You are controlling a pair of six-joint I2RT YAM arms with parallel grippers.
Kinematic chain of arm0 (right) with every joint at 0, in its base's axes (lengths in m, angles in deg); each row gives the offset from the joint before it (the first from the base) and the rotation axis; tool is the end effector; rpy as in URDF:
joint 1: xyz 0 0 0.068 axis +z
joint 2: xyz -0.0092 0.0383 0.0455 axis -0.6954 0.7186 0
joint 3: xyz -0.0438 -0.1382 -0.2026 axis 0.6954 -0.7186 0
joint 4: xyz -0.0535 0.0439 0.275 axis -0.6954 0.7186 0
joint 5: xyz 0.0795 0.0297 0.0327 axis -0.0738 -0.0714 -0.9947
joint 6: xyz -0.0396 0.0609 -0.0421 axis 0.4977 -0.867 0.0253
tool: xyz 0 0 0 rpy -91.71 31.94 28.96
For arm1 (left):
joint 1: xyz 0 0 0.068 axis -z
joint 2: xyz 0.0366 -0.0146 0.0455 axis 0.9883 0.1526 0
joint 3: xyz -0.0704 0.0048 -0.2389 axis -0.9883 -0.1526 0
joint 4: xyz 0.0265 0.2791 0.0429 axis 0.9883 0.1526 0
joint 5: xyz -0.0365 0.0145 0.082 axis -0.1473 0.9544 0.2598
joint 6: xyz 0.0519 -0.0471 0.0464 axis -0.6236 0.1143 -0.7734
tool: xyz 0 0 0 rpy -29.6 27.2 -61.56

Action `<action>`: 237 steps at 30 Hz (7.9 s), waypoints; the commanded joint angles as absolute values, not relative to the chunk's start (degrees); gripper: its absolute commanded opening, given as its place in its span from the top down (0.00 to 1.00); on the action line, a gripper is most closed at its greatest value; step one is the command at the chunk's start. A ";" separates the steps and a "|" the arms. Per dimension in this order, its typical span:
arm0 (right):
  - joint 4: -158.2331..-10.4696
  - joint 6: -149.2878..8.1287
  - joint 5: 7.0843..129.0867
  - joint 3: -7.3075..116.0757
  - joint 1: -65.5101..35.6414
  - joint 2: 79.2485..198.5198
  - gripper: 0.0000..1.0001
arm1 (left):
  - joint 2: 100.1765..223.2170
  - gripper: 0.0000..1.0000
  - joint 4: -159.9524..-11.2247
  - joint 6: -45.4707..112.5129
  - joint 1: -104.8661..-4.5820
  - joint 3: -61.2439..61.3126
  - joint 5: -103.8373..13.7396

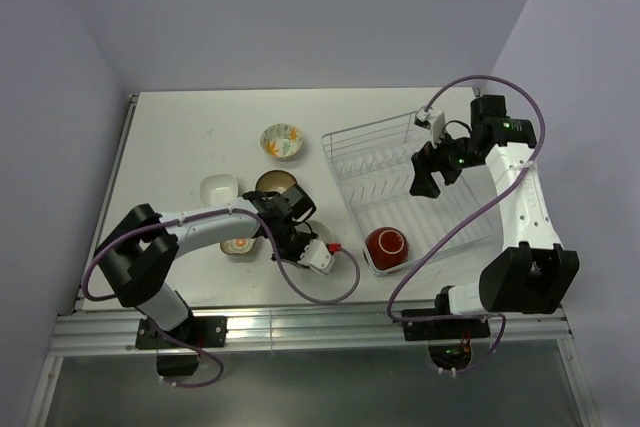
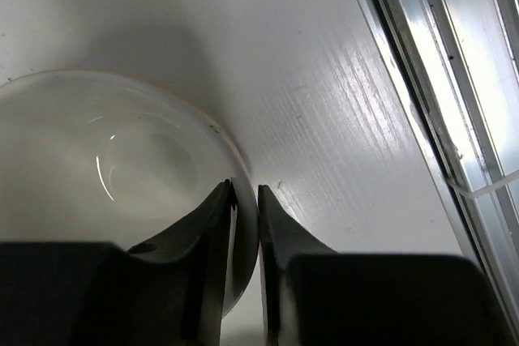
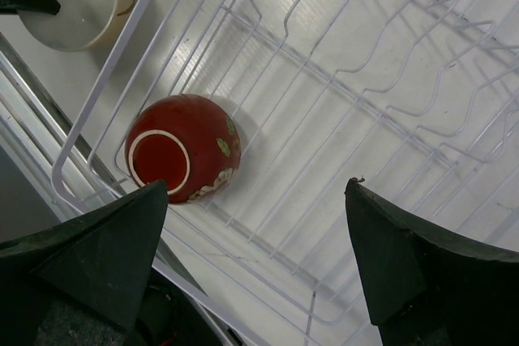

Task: Load the bowls into the dish rack

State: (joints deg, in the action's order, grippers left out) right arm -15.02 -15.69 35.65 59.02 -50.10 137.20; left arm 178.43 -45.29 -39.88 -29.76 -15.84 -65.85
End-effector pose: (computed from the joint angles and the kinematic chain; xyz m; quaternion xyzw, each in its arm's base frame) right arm 0.2935 0.0164 0.2912 -0.3894 0.8400 0.2224 0.3054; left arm 0.1713 -0.2724 0.1111 0.8199 0.4980 -0.2353 0.1563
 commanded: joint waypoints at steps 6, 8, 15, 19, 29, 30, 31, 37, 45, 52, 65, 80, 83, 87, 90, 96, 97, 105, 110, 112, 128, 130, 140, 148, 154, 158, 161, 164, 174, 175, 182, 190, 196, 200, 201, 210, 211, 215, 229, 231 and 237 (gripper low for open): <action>-14.11 -13.49 32.84 59.08 -50.57 133.92 0.03 | 176.47 0.97 -46.66 -36.95 -28.31 -16.76 -66.93; -14.19 -13.84 32.75 59.08 -50.57 133.74 0.03 | 175.33 1.00 -46.48 -35.11 -28.31 -16.50 -67.98; -14.81 -16.65 31.09 60.31 -50.57 133.39 0.03 | 167.07 1.00 -48.41 -26.94 -28.14 -15.71 -70.10; -14.29 -20.25 28.45 61.89 -50.48 134.18 0.03 | 160.41 1.00 -50.43 -25.43 -27.26 -16.06 -67.29; -17.52 -40.35 23.35 65.68 -42.24 135.24 0.01 | 147.55 1.00 -70.37 -32.28 -16.46 -26.25 -37.25; -18.67 -42.04 23.17 65.24 -40.21 134.97 0.01 | 147.20 1.00 -73.87 -33.42 -15.84 -26.86 -35.75; -20.94 -45.36 22.91 64.10 -38.98 134.19 0.01 | 146.68 1.00 -75.47 -34.04 -14.53 -28.00 -31.73; -28.25 -54.70 20.54 57.95 -30.10 133.56 0.01 | 145.80 1.00 -83.04 -36.07 -12.23 -29.42 -24.05; -35.54 -62.70 18.77 56.36 -24.64 134.01 0.01 | 145.62 1.00 -84.72 -36.59 -10.47 -29.33 -23.07; -40.91 -71.31 22.89 55.04 -22.01 134.00 0.00 | 145.88 1.00 -85.24 -35.54 -10.12 -28.19 -22.73; -45.04 -79.94 20.09 53.37 -19.72 136.82 0.00 | 144.74 1.00 -87.35 -34.57 -9.77 -28.01 -23.95; -43.73 -81.78 17.11 54.95 -16.90 139.36 0.00 | 145.18 1.00 -90.16 -33.87 -9.68 -27.31 -23.87; -43.55 -82.05 16.84 54.78 -16.90 139.89 0.00 | 144.91 1.00 -91.13 -34.13 -9.51 -27.75 -23.43; -44.07 -82.22 15.53 54.25 -16.90 139.72 0.00 | 144.39 1.00 -91.31 -34.13 -9.24 -27.93 -23.60; -45.04 -82.40 13.69 53.99 -16.90 139.89 0.00 | 143.95 1.00 -91.57 -34.13 -9.15 -28.10 -23.87; -46.45 -82.57 10.52 53.72 -17.08 140.51 0.05 | 143.42 1.00 -90.78 -33.96 -9.07 -28.19 -24.39; -46.54 -82.66 10.42 53.72 -17.08 140.42 0.08 | 143.33 1.00 -90.78 -33.87 -9.07 -28.36 -24.48; -47.68 -82.22 9.46 53.54 -17.96 139.63 0.28 | 142.80 1.00 -88.67 -33.34 -8.89 -28.54 -26.06; -47.51 -81.08 8.93 53.90 -18.22 139.19 0.72 | 142.98 0.96 -88.32 -33.43 -8.89 -28.54 -25.98; -47.33 -80.82 8.58 53.90 -18.57 139.19 0.97 | 142.98 0.89 -88.06 -33.34 -8.89 -28.72 -25.89; -45.57 -76.78 9.90 55.48 -22.09 137.61 1.00 | 142.80 0.59 -87.18 -33.25 -8.89 -29.86 -25.89; -45.31 -76.51 9.81 55.74 -22.35 137.52 1.00 | 142.98 0.59 -87.26 -33.17 -8.89 -29.95 -25.89; -43.81 -75.01 10.07 55.92 -22.62 136.99 1.00 | 143.86 0.62 -85.69 -33.52 -8.89 -29.60 -26.94; -41.80 -73.44 11.74 56.71 -21.83 136.47 1.00 | 145.35 0.58 -83.66 -34.75 -8.89 -29.60 -27.91; -40.65 -72.03 13.23 56.62 -20.51 135.85 1.00 | 146.32 0.60 -82.17 -35.63 -8.89 -29.68 -27.30; -39.51 -70.71 14.38 56.80 -19.10 135.41 1.00 | 146.93 0.82 -81.99 -35.98 -8.89 -29.42 -26.77; -38.81 -69.83 14.38 57.06 -18.22 135.15 1.00 | 147.11 0.99 -82.25 -35.54 -8.89 -29.51 -26.50; -38.28 -69.57 14.20 57.32 -17.96 135.32 1.00 | 146.41 1.00 -83.04 -34.66 -8.89 -30.03 -26.42; -40.82 -75.00 9.11 57.76 -18.57 135.68 0.29 | 143.51 1.00 -90.07 -33.17 -8.89 -33.11 -24.13; -41.52 -75.62 8.32 57.76 -18.83 135.76 0.26 | 143.25 1.00 -90.34 -33.25 -8.89 -33.37 -24.13; -43.90 -79.23 6.30 57.85 -21.12 136.55 0.05 | 141.57 1.00 -90.87 -33.17 -8.89 -34.61 -24.48; -47.32 -83.97 9.10 56.53 -21.39 136.99 0.05 | 141.92 1.00 -90.95 -32.73 -8.89 -33.73 -24.57; -48.12 -85.12 9.28 56.01 -21.38 137.26 0.15 | 142.45 1.00 -90.87 -32.11 -8.89 -33.02 -24.40; -47.42 -83.63 9.19 56.09 -21.30 137.26 0.44 | 143.07 1.00 -90.34 -32.11 -8.89 -32.50 -24.57; -47.16 -83.28 9.19 56.18 -21.30 137.26 0.51 | 143.42 1.00 -90.25 -32.02 -8.89 -32.50 -24.66; -43.99 -78.44 9.19 57.32 -21.38 136.82 1.00 | 144.47 0.78 -88.50 -31.94 -8.89 -31.88 -24.39; -44.34 -78.36 9.28 57.32 -21.39 136.56 1.00 | 144.47 0.76 -88.15 -31.85 -8.89 -31.97 -24.57; -44.69 -77.74 9.72 58.03 -21.56 135.85 1.00 | 144.21 0.68 -87.62 -31.76 -8.89 -32.32 -24.83; -42.32 -73.52 14.02 59.17 -22.26 136.20 1.00 | 143.68 0.46 -87.61 -32.55 -8.89 -33.64 -24.13; -41.88 -72.64 14.90 59.43 -22.61 136.38 1.00 | 143.68 0.45 -87.62 -32.64 -8.89 -33.73 -24.04; -41.44 -71.15 16.40 60.05 -24.11 137.43 1.00 | 143.42 0.37 -87.79 -32.20 -8.89 -33.82 -23.96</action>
State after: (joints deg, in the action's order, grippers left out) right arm -40.30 -72.41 17.90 56.09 -23.00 138.29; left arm 144.29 -86.67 -32.38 -8.98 -34.29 -24.84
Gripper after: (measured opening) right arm 0.787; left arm 0.620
